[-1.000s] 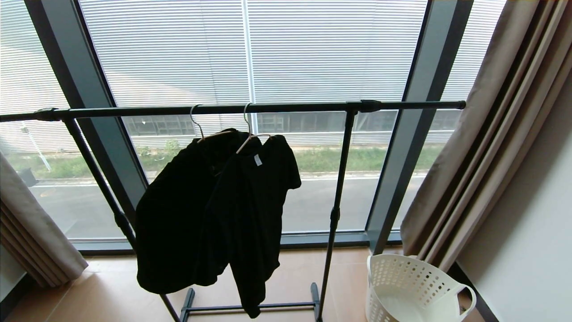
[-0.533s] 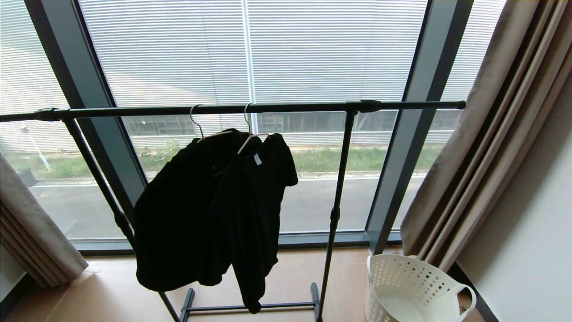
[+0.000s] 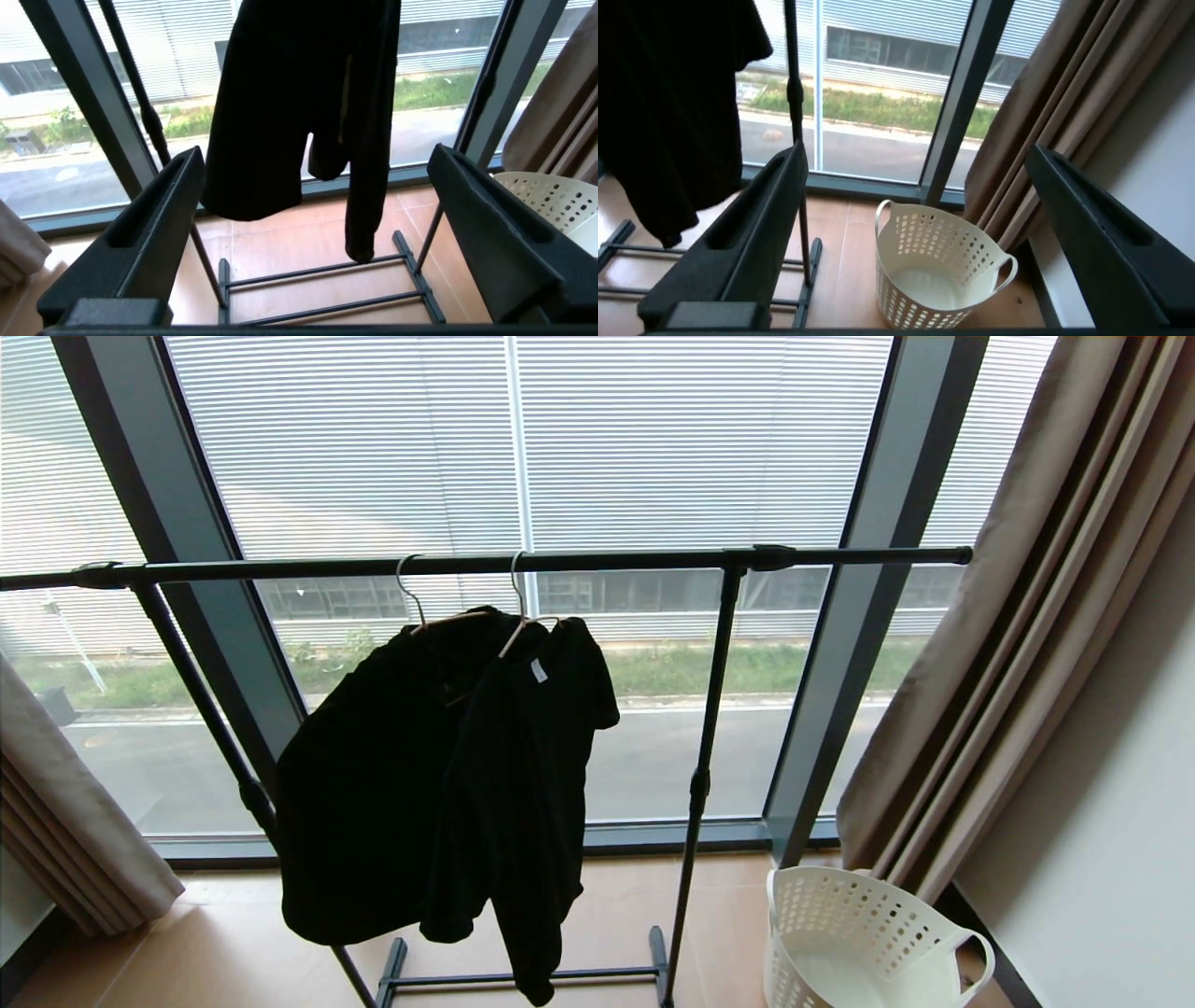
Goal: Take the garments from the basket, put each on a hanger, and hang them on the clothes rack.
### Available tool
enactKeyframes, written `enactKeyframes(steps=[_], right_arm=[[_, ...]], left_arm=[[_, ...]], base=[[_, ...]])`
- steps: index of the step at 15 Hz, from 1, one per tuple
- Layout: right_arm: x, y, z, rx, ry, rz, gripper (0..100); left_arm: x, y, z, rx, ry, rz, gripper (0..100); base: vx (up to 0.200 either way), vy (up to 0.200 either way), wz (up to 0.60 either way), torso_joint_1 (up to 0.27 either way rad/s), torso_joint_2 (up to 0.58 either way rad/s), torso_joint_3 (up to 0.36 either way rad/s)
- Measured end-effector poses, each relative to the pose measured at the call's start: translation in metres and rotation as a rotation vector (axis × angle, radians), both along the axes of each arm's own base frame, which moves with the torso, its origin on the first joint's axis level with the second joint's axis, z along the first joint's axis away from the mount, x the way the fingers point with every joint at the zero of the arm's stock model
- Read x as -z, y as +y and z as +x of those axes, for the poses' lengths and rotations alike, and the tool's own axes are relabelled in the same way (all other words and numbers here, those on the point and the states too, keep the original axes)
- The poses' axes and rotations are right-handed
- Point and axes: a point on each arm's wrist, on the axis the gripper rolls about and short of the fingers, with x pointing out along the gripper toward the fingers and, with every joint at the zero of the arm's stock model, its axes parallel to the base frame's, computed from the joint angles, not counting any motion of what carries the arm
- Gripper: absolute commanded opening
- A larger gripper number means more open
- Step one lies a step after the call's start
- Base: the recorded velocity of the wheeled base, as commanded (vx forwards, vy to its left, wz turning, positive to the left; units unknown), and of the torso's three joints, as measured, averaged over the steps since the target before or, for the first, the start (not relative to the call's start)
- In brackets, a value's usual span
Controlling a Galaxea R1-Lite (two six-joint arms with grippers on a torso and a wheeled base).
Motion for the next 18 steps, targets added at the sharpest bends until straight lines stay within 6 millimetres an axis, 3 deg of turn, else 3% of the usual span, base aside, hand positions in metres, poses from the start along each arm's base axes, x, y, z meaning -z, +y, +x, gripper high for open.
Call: enactKeyframes(steps=[18], right_arm=[[0.0003,0.0004,-0.0011,-0.013,-0.013,0.021,100]], left_arm=[[0.0002,0.0001,-0.0001,-0.01,0.0,-0.019,100]], base=[[0.0,0.0,0.0,0.0,0.0,0.0]])
